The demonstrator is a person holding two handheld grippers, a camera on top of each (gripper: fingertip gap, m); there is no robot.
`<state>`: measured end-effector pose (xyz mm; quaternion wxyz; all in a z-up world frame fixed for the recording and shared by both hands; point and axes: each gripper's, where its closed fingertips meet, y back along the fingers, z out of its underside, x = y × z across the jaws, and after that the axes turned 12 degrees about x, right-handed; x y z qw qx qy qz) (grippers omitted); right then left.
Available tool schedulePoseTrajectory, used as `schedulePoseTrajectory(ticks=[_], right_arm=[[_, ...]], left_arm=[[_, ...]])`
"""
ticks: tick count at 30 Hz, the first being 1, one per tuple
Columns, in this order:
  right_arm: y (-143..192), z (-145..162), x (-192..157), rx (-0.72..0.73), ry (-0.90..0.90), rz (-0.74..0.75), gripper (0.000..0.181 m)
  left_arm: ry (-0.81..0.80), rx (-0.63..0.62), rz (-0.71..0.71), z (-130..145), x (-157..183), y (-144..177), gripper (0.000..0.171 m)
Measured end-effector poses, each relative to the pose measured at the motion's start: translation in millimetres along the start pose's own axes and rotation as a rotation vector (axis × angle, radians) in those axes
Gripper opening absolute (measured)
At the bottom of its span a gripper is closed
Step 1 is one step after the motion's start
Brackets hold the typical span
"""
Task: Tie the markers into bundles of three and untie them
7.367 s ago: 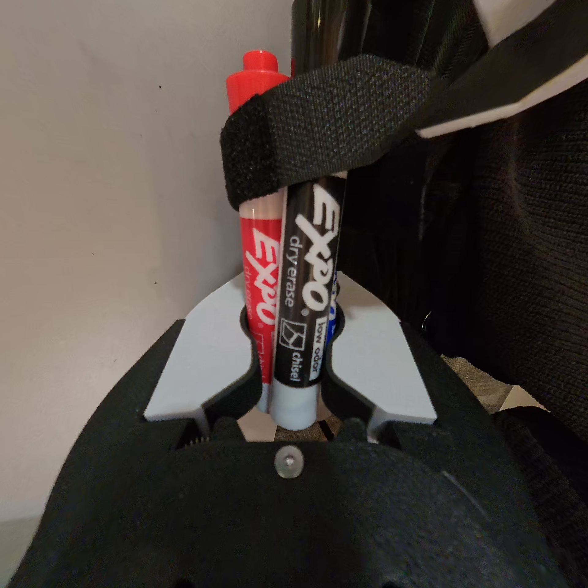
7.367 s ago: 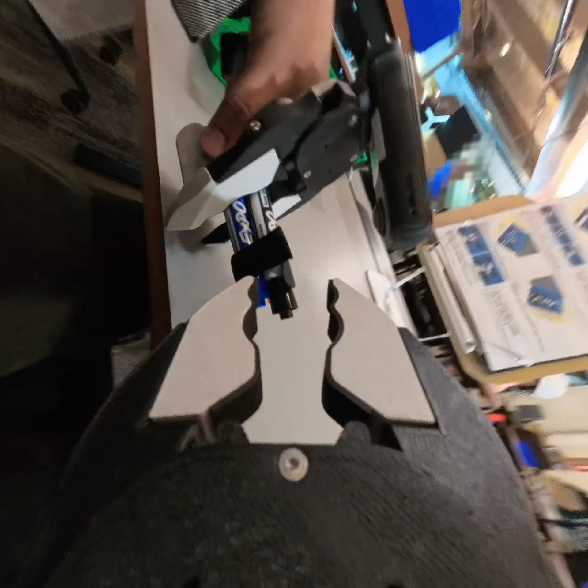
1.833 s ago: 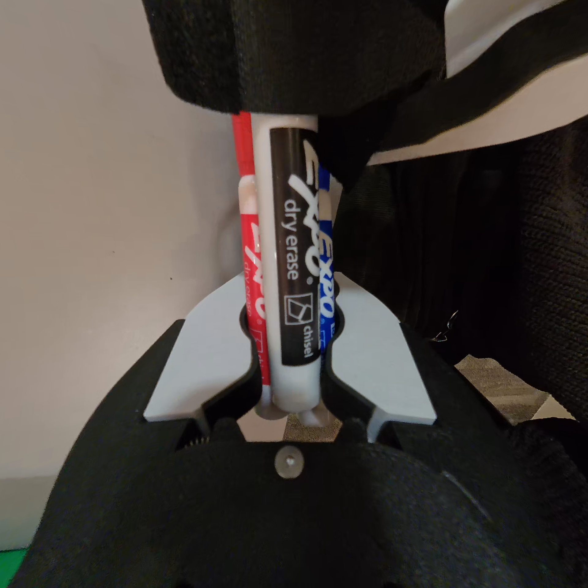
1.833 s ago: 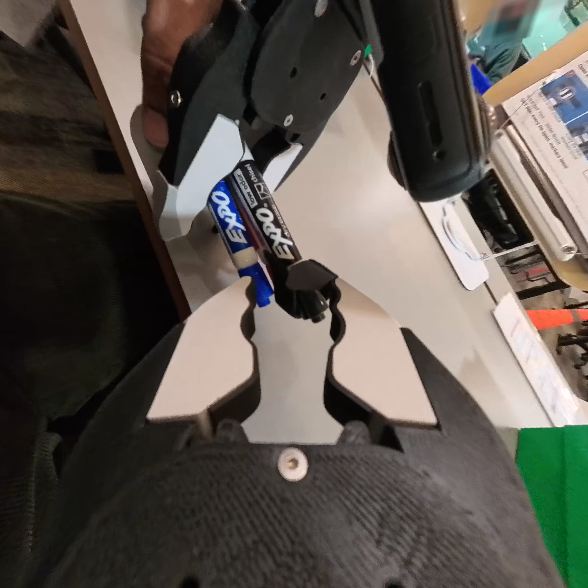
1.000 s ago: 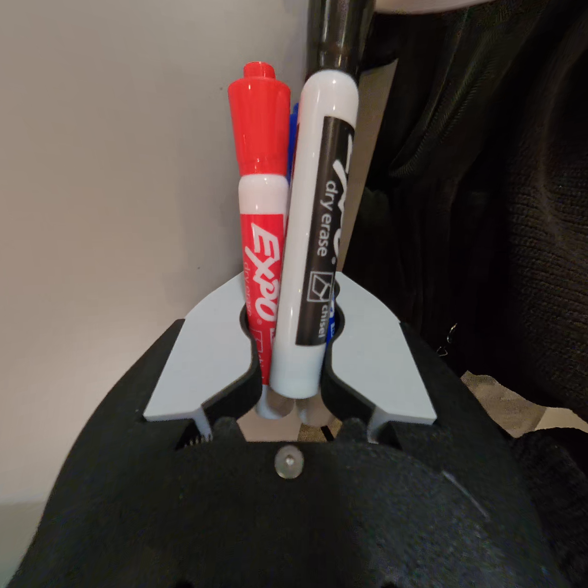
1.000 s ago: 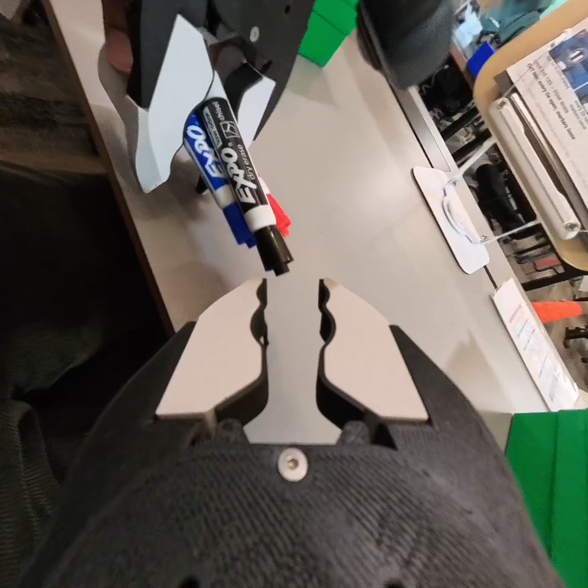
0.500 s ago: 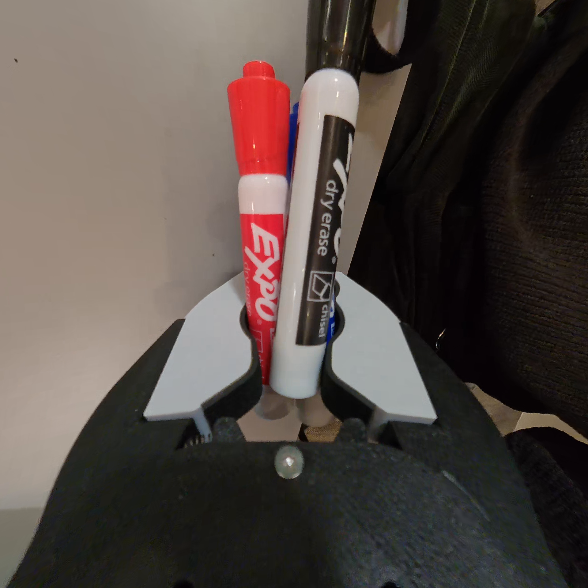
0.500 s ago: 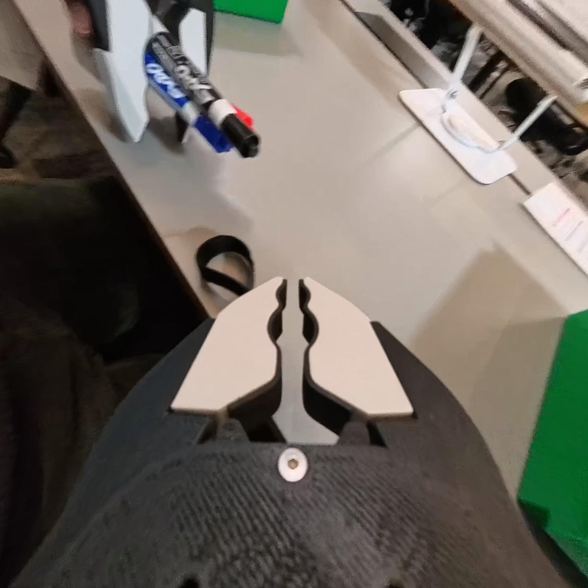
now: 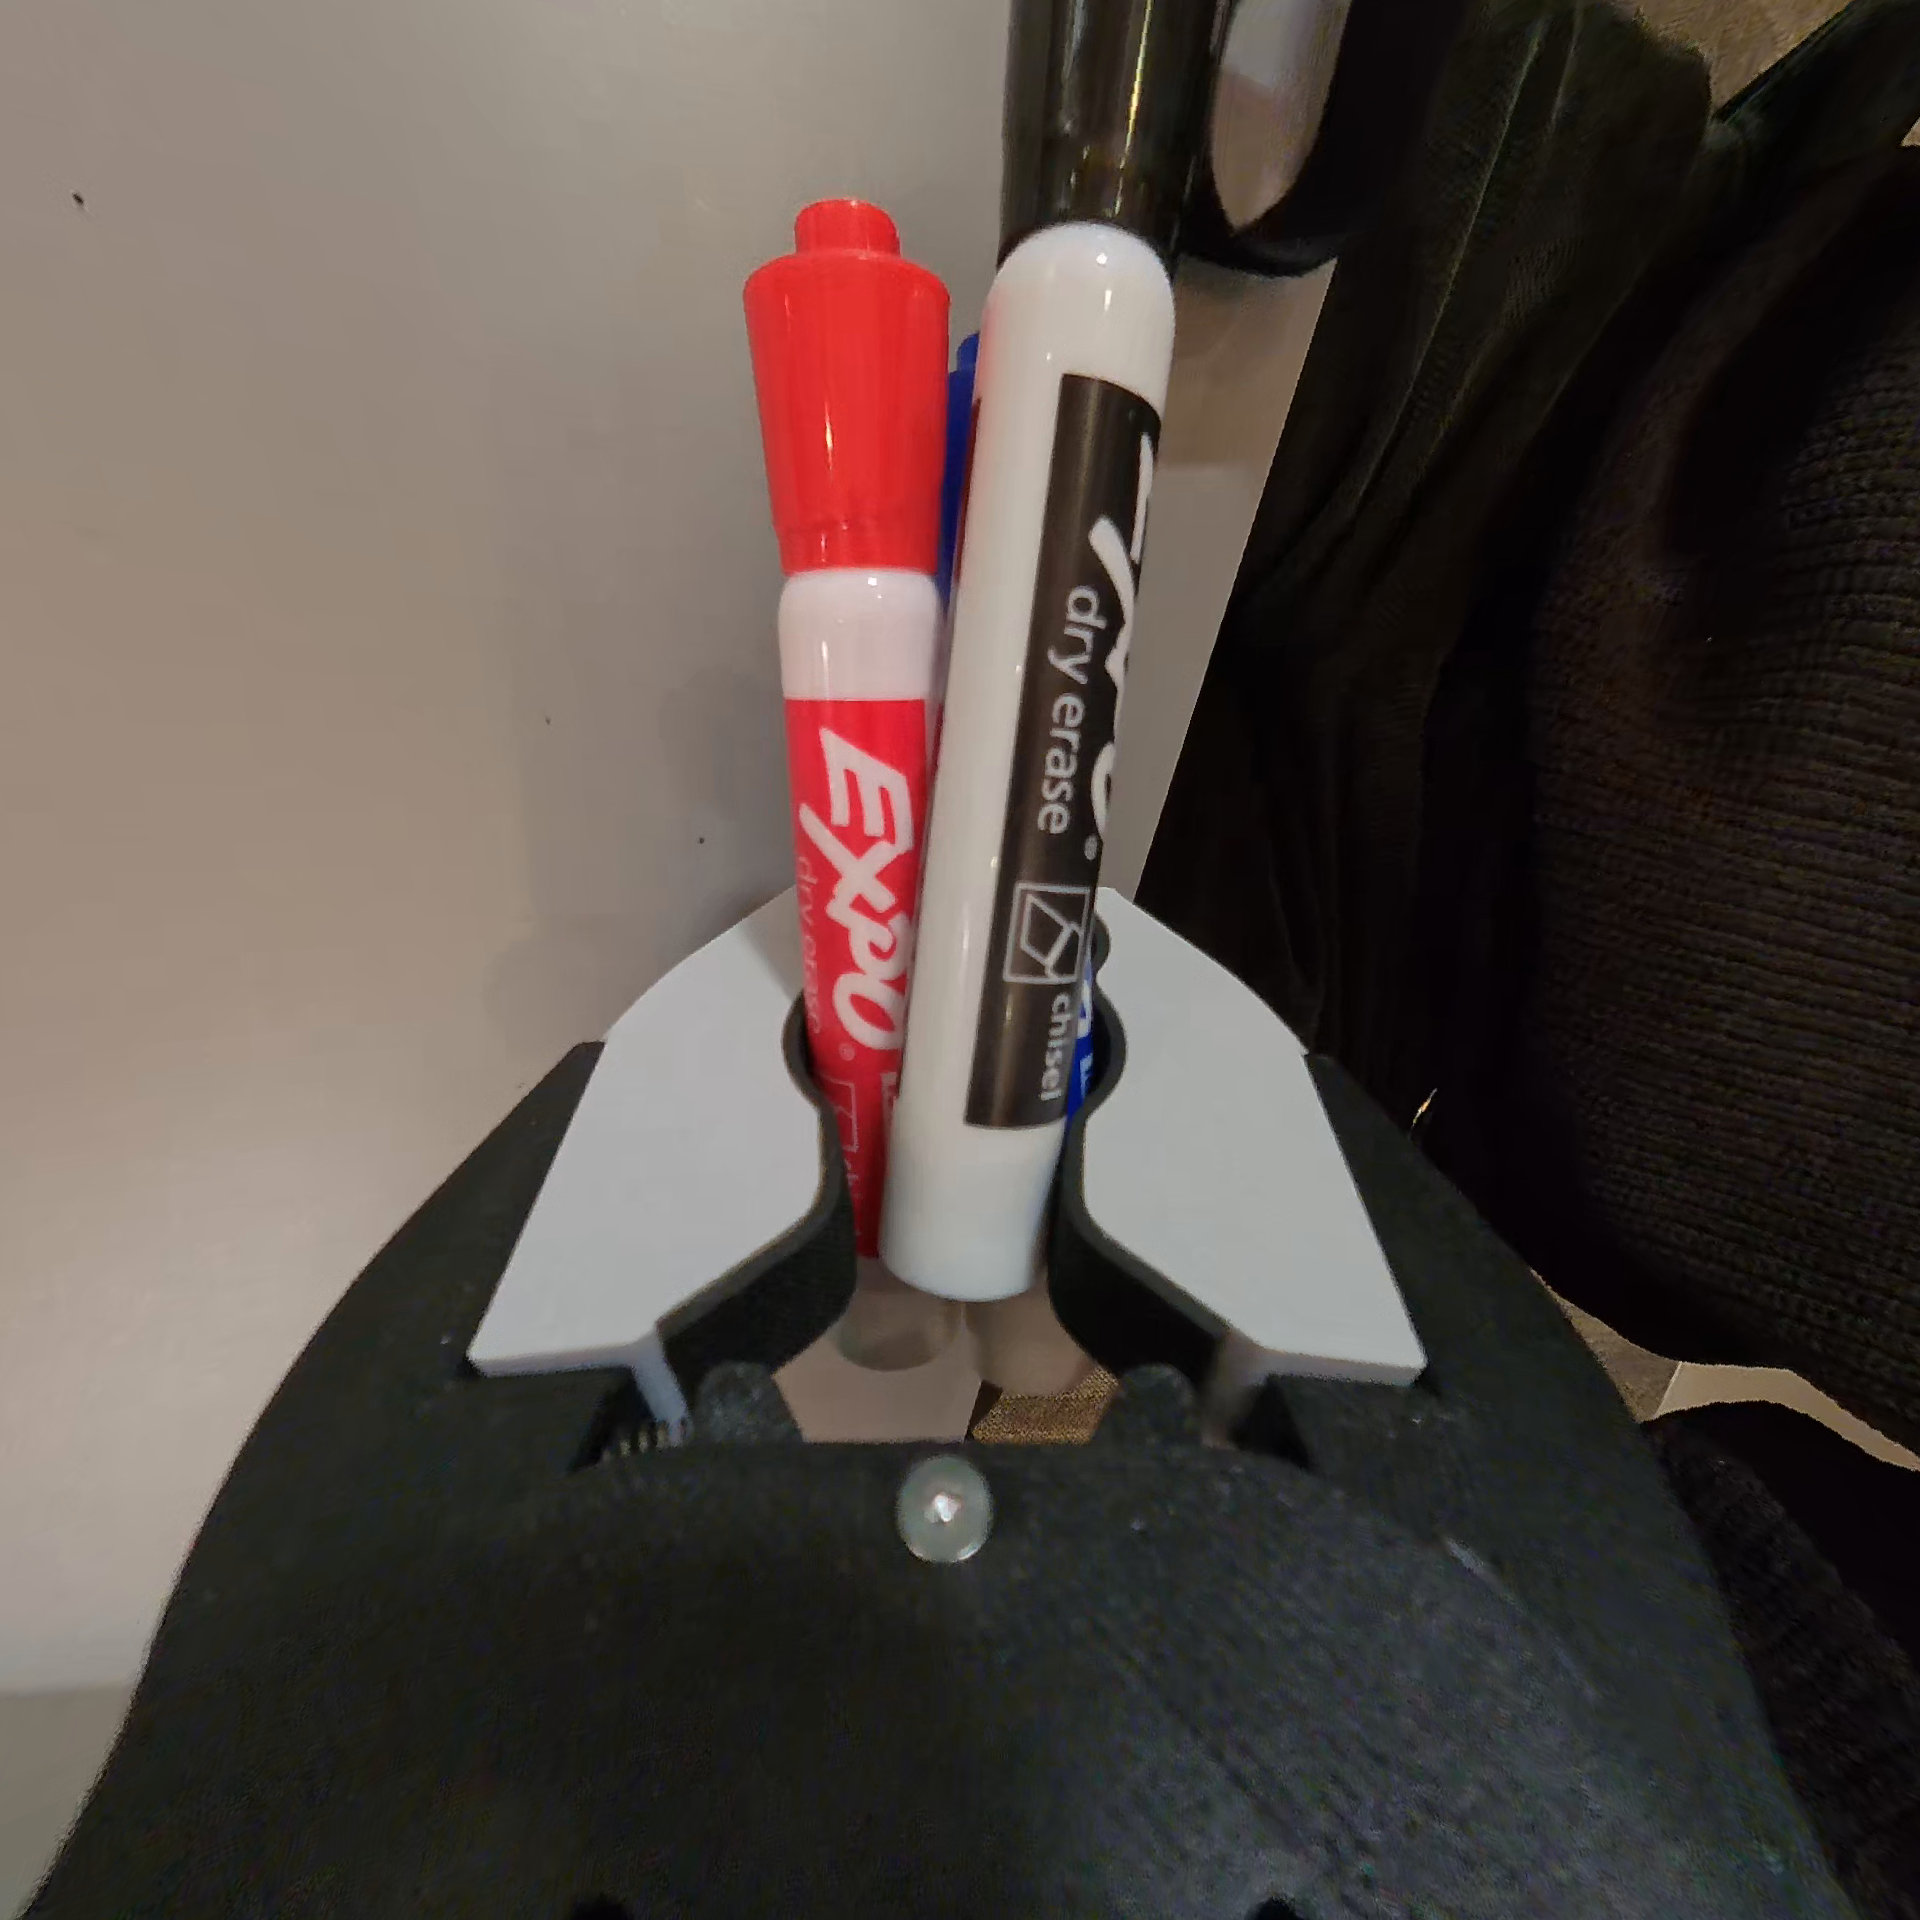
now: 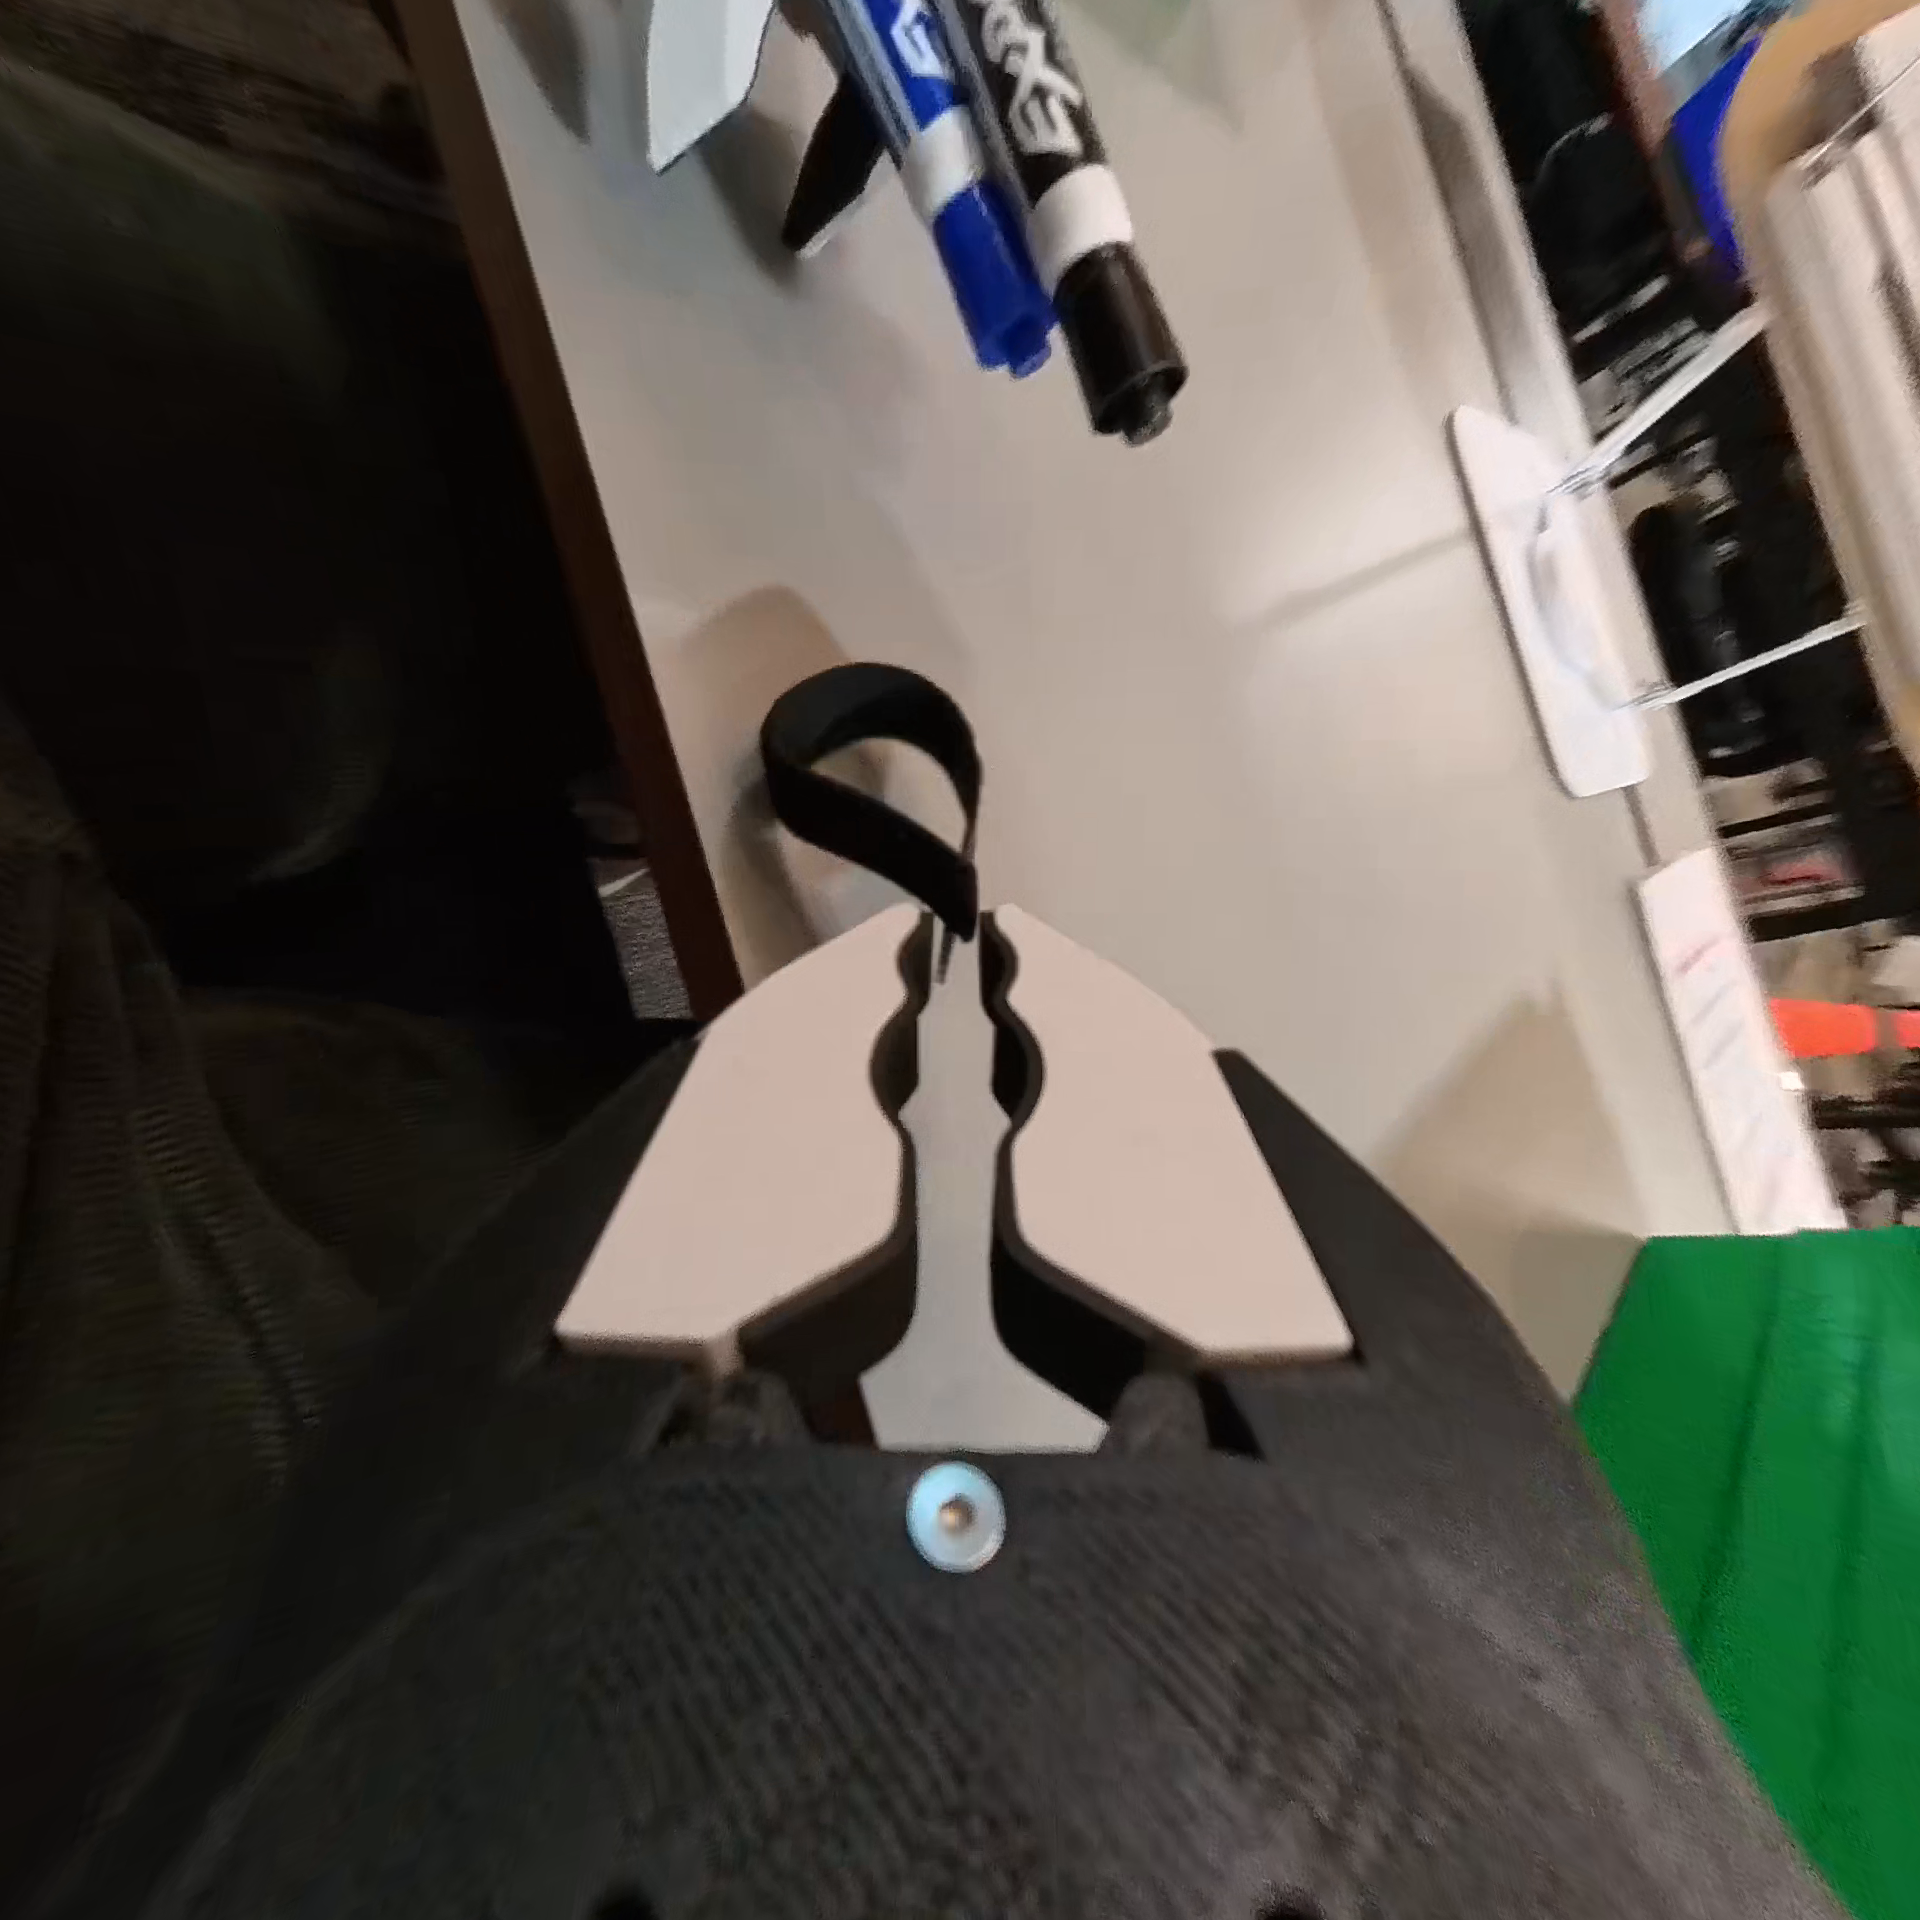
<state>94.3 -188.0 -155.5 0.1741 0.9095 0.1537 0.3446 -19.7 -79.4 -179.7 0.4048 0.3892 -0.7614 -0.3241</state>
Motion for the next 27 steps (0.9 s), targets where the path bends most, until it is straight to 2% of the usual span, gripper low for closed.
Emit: schedulePoseTrajectory(ticks=[4, 10, 15, 19, 23, 27], right_arm=[[-4.5, -0.6, -12.1, 0.002, 0.0, -0.054, 0.02], [-7.7, 0.7, -22.6, -0.018, 0.137, -0.09, 0.004], [-10.8, 6.7, -31.8, -0.064, 0.095, -0.14, 0.003], [-10.4, 9.1, -28.5, -0.084, -0.096, -0.148, 0.003], [-6.3, 4.2, -30.4, -0.051, -0.353, -0.226, 0.003], [-2.5, -18.6, -25.7, 0.08, -0.666, -0.317, 0.003]], left_arm=[[0.001, 0.003, 0.001, -0.1, 0.0, 0.1, 0.045], [0.001, 0.007, -0.001, 0.0, -0.2, 0.1, 0.045], [0.002, 0.004, -0.006, 0.1, -0.1, 0.0, 0.045], [0.001, -0.001, -0.012, 0.1, -0.2, -0.2, 0.045], [0.005, -0.001, -0.014, -0.1, -0.1, -0.2, 0.045], [0.007, -0.001, -0.014, -0.3, -0.1, -0.4, 0.045]])
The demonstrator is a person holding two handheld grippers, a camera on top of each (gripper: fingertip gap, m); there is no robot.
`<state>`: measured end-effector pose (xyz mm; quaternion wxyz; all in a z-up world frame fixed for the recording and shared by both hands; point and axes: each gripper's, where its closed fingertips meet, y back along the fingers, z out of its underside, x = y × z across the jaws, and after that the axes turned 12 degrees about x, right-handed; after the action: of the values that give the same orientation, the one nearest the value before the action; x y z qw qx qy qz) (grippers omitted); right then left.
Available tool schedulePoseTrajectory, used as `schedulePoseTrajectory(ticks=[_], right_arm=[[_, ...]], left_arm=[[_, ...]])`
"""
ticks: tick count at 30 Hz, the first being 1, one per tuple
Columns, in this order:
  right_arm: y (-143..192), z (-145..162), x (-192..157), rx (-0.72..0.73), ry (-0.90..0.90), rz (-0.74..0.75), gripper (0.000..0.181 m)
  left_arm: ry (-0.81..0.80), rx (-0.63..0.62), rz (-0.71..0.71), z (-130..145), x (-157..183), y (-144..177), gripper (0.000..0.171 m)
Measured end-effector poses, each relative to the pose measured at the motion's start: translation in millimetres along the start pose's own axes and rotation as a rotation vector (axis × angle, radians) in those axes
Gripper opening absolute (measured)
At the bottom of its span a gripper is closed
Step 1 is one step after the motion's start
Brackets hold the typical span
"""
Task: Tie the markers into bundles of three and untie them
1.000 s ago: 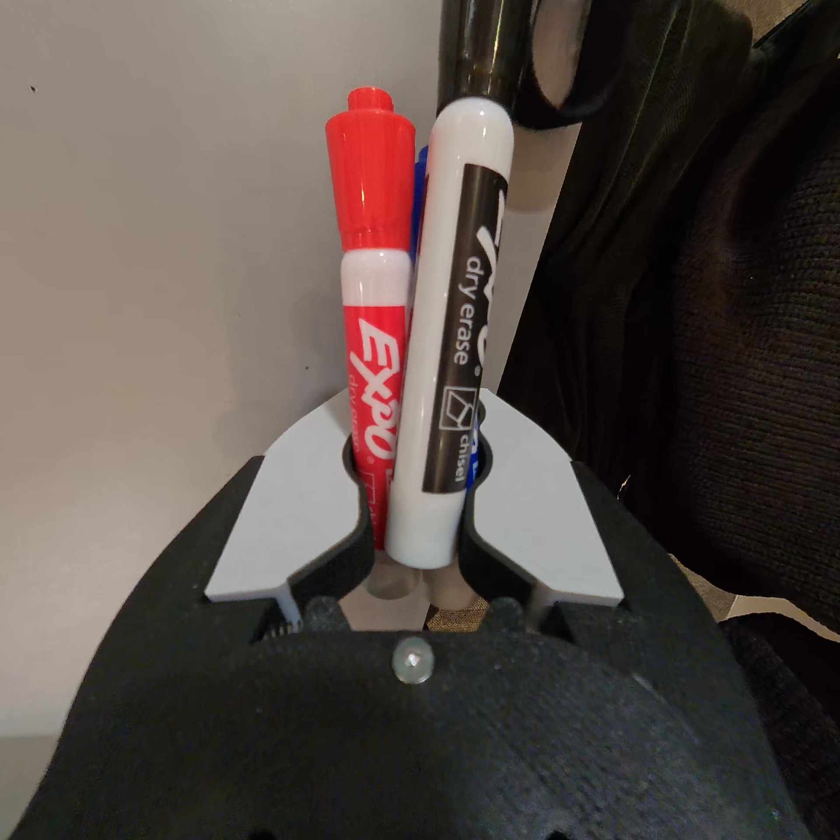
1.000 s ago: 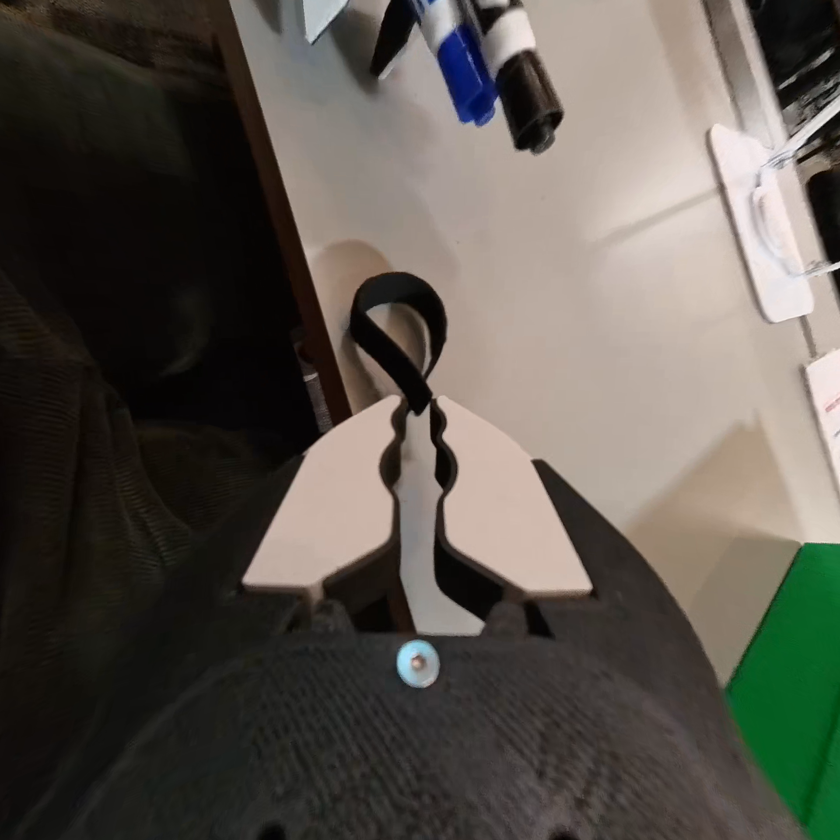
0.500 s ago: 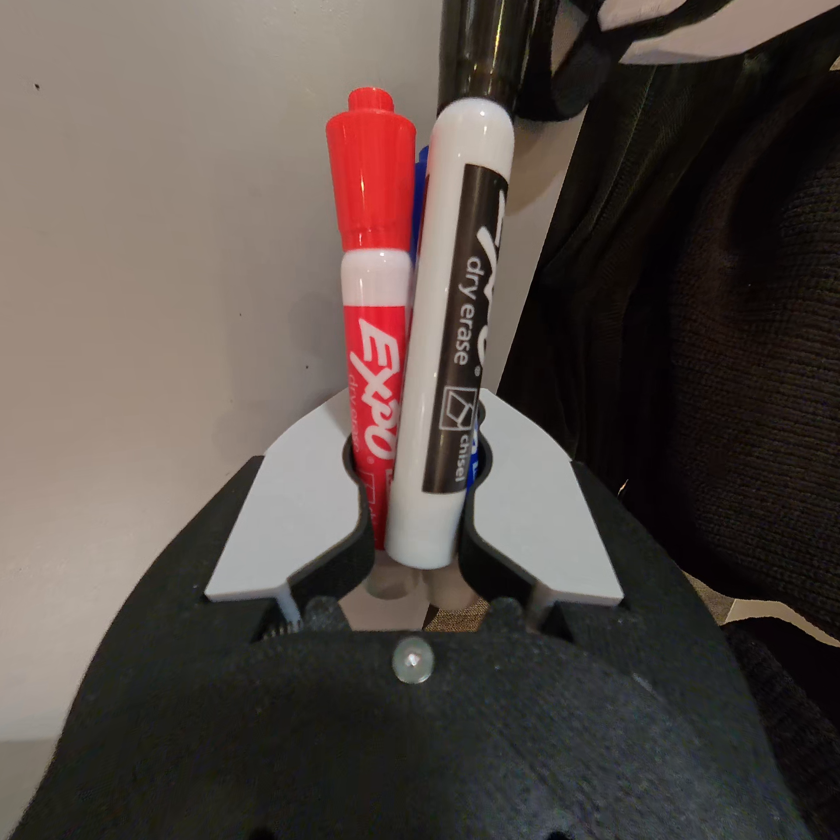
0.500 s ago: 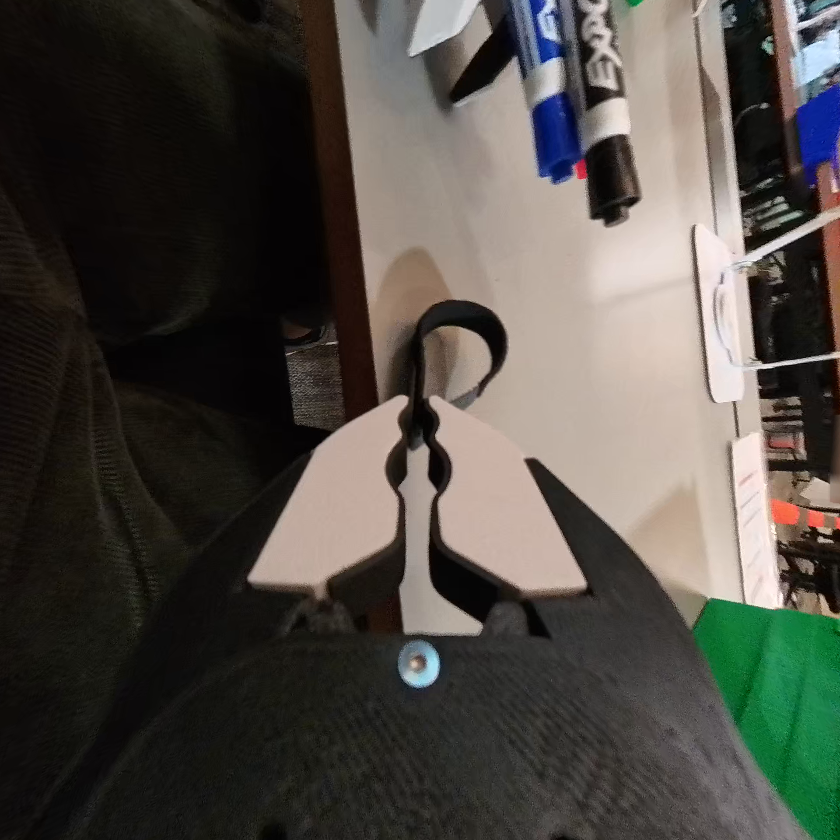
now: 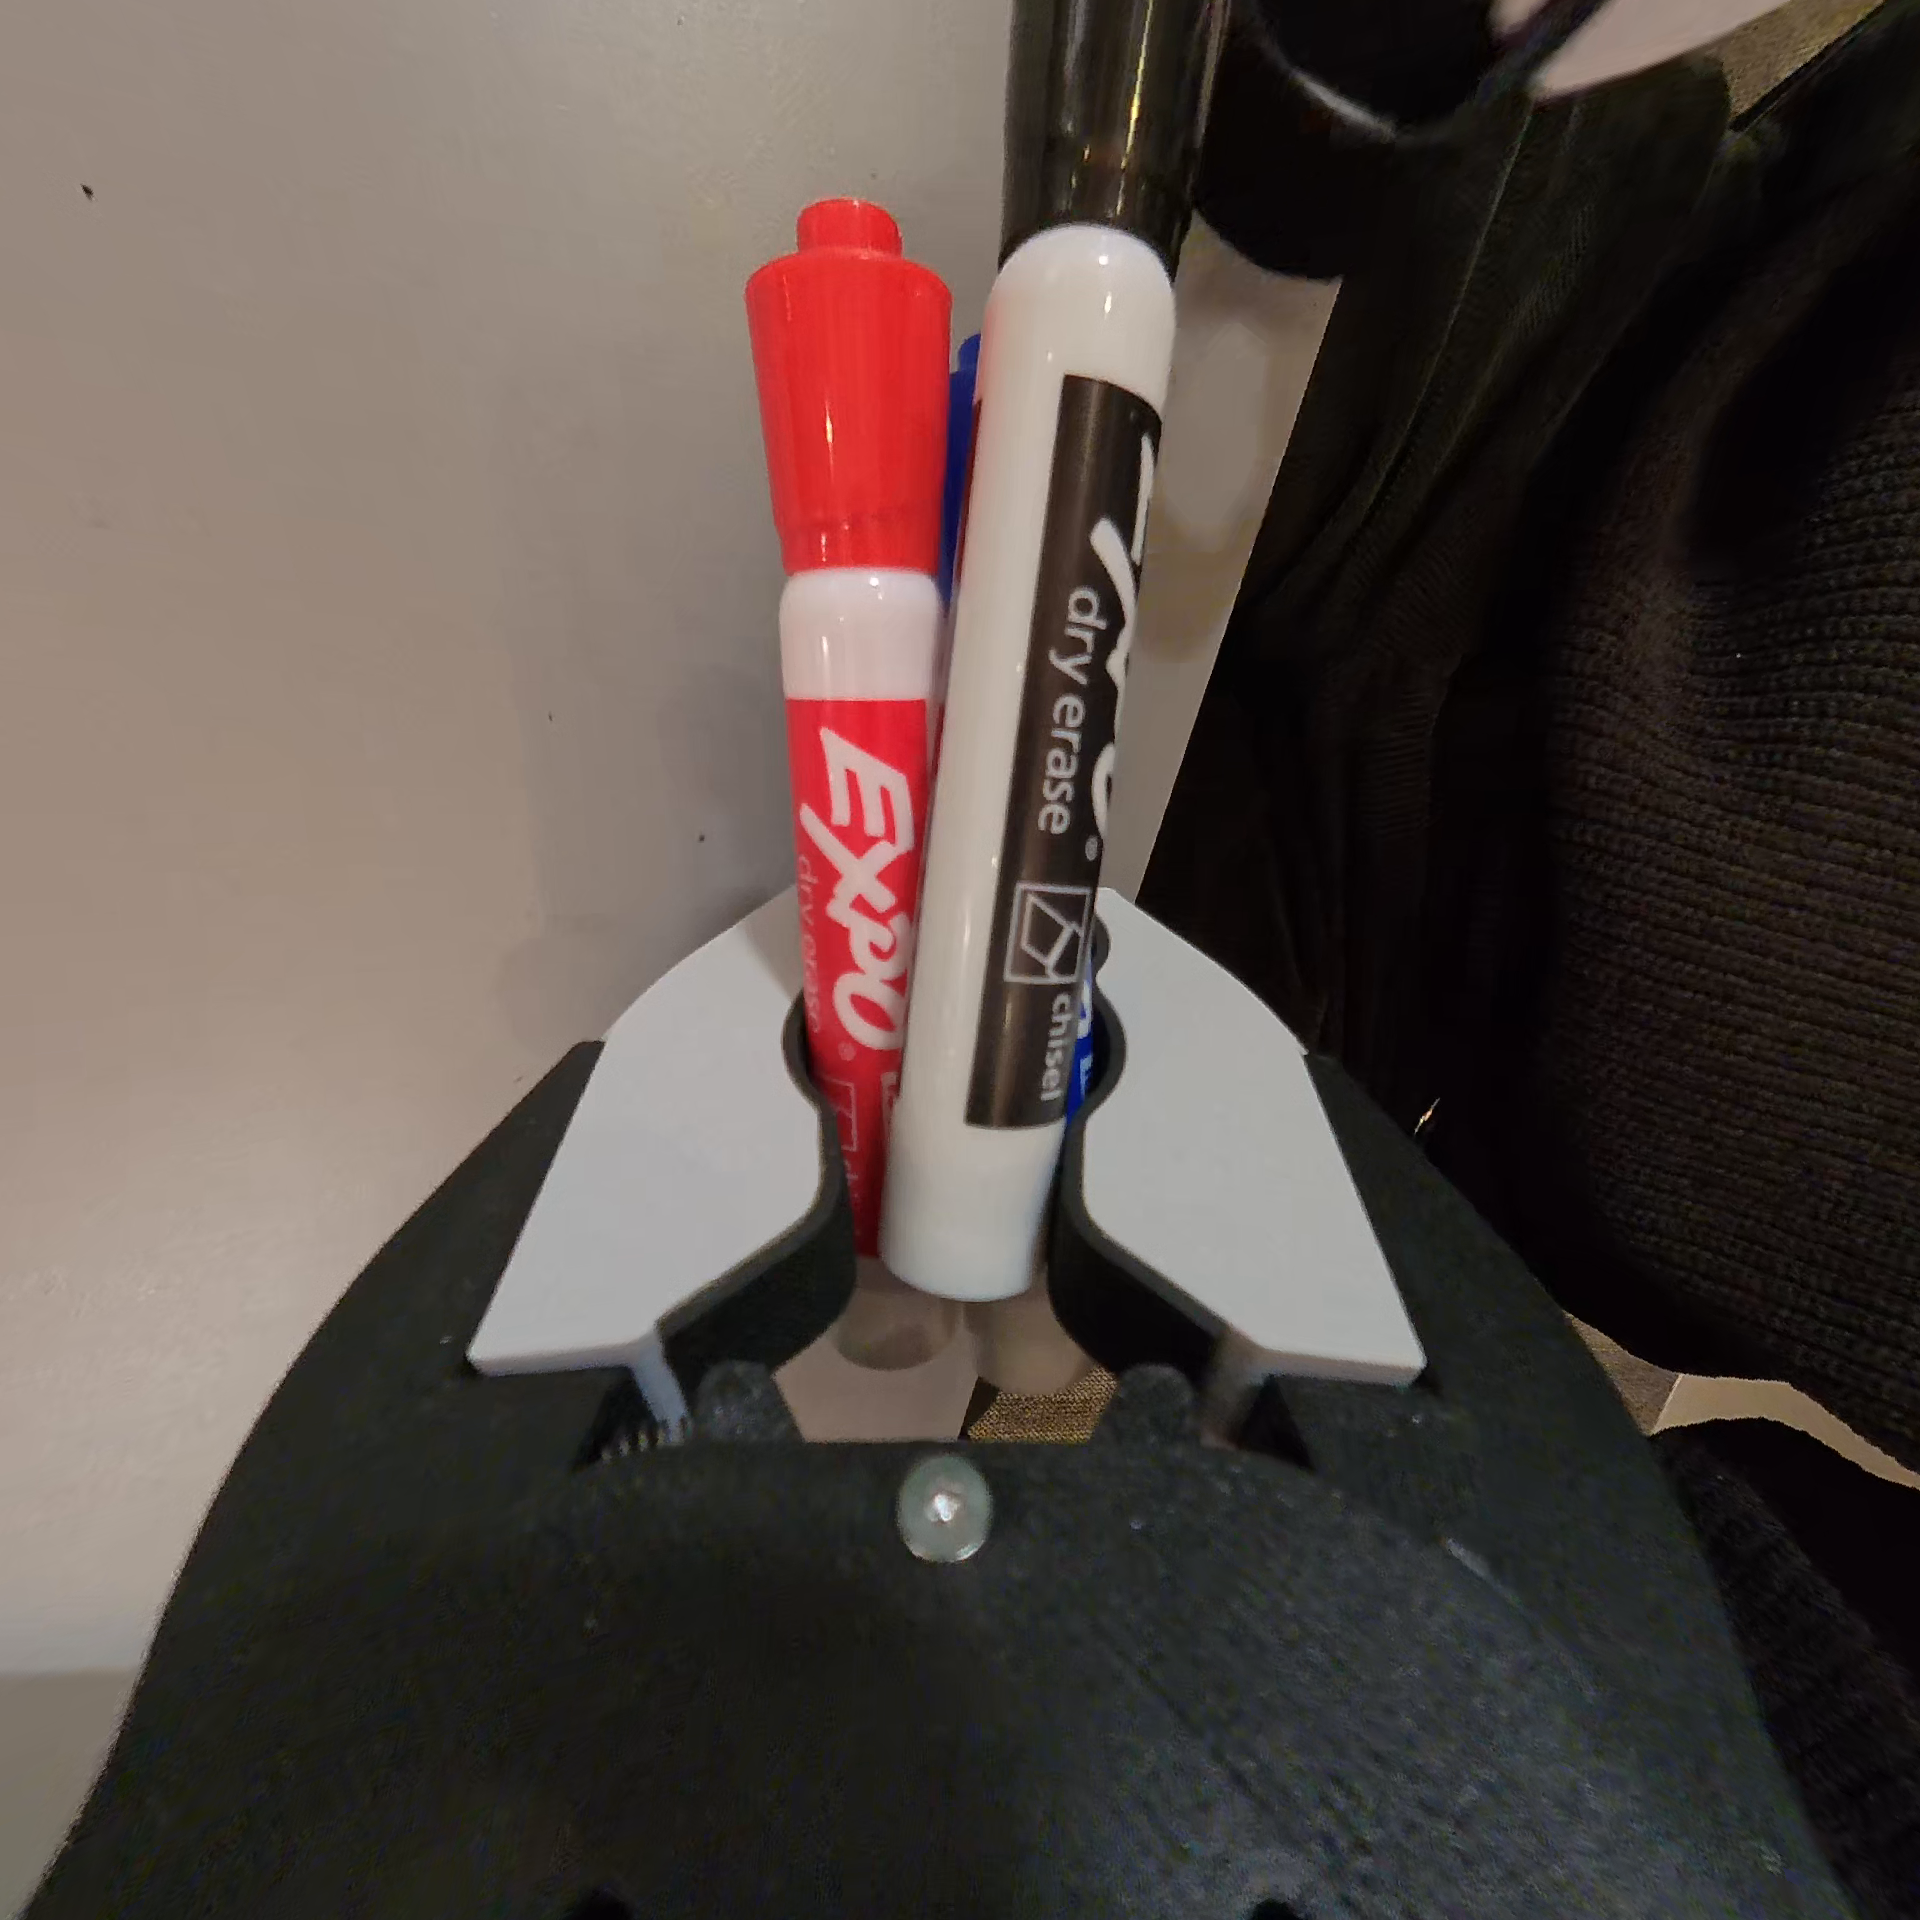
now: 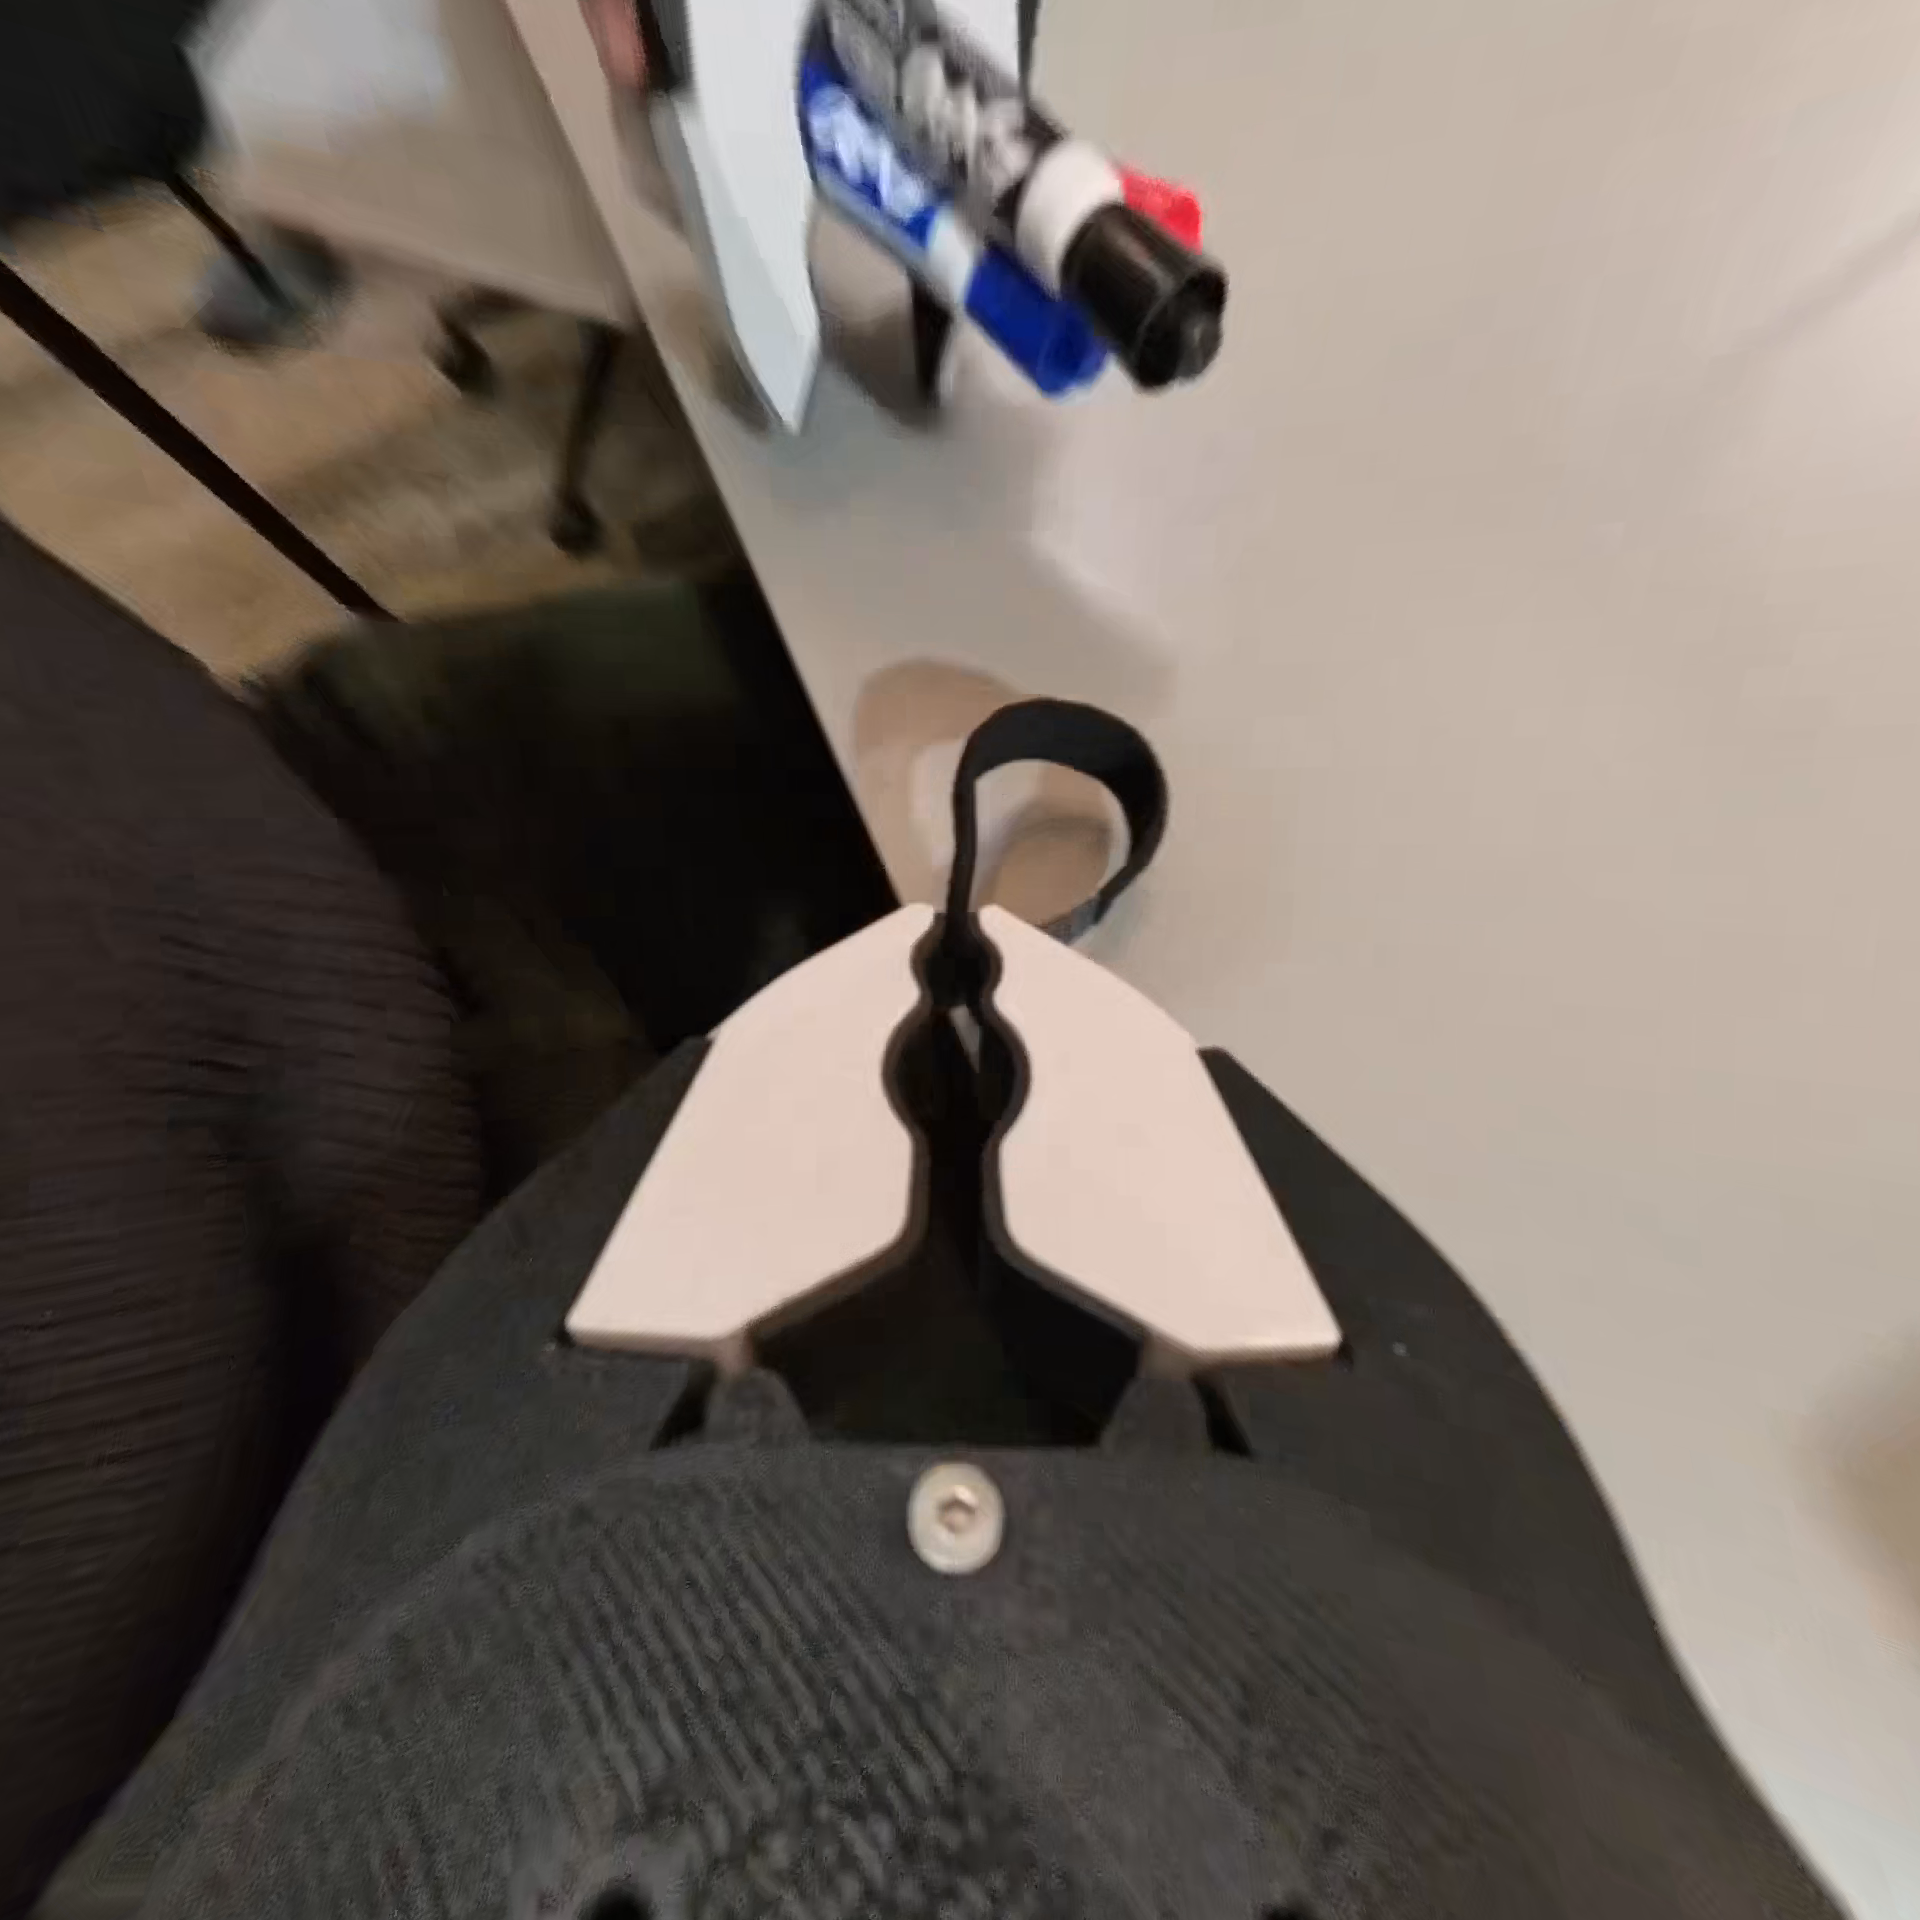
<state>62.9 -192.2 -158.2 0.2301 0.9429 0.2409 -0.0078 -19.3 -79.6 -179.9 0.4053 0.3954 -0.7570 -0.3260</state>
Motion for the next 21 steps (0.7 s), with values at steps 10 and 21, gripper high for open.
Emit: schedulePoseTrajectory(ticks=[10, 21], right_arm=[[15.2, -39.0, 23.9, 0.308, -0.514, -0.071, 0.003], [28.8, -57.0, 48.0, 0.482, -0.642, -0.01, 0.003]], left_arm=[[0.004, -0.001, -0.002, -0.4, 0.3, -0.2, 0.045], [0.001, -0.007, -0.008, -0.4, 0.4, -0.4, 0.045]])
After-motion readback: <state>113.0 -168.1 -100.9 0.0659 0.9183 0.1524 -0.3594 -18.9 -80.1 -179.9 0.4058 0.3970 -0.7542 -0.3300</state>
